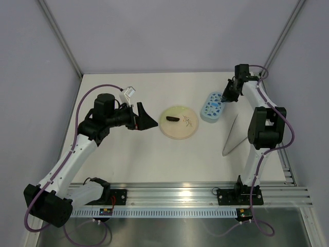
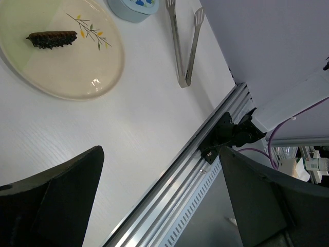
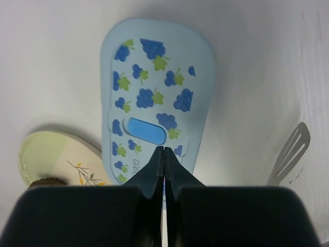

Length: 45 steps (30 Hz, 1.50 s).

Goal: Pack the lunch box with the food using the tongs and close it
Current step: Close the box lid on the packing box.

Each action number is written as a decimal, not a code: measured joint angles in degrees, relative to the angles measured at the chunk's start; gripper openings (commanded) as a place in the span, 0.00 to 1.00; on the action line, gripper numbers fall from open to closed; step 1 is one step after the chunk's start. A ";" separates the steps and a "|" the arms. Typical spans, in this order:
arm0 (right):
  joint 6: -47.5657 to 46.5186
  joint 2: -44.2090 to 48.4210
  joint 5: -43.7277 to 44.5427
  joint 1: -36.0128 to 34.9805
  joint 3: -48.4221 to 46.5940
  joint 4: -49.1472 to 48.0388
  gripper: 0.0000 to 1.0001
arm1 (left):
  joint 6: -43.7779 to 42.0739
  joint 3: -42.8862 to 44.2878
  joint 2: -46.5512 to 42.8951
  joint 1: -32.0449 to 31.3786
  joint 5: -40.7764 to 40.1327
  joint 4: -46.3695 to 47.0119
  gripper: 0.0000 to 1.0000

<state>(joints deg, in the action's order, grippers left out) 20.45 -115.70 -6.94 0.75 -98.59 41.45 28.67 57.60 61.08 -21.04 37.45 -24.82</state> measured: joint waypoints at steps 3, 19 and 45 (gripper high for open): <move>0.44 0.35 0.00 0.00 5.07 -2.45 0.00 | -0.17 0.00 0.00 -0.02 0.00 -0.24 0.99; 0.24 4.48 0.31 -2.75 7.37 -0.85 0.00 | -0.15 0.00 0.15 0.00 0.02 -0.37 0.99; 1.53 -12.72 4.39 -2.78 -13.99 4.24 0.00 | -0.46 -1.25 -2.25 -0.02 -0.87 -2.51 0.99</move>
<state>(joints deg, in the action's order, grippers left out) 21.98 -128.42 -2.55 -2.02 -112.57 45.69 28.21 56.36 58.83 -21.06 36.58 -27.33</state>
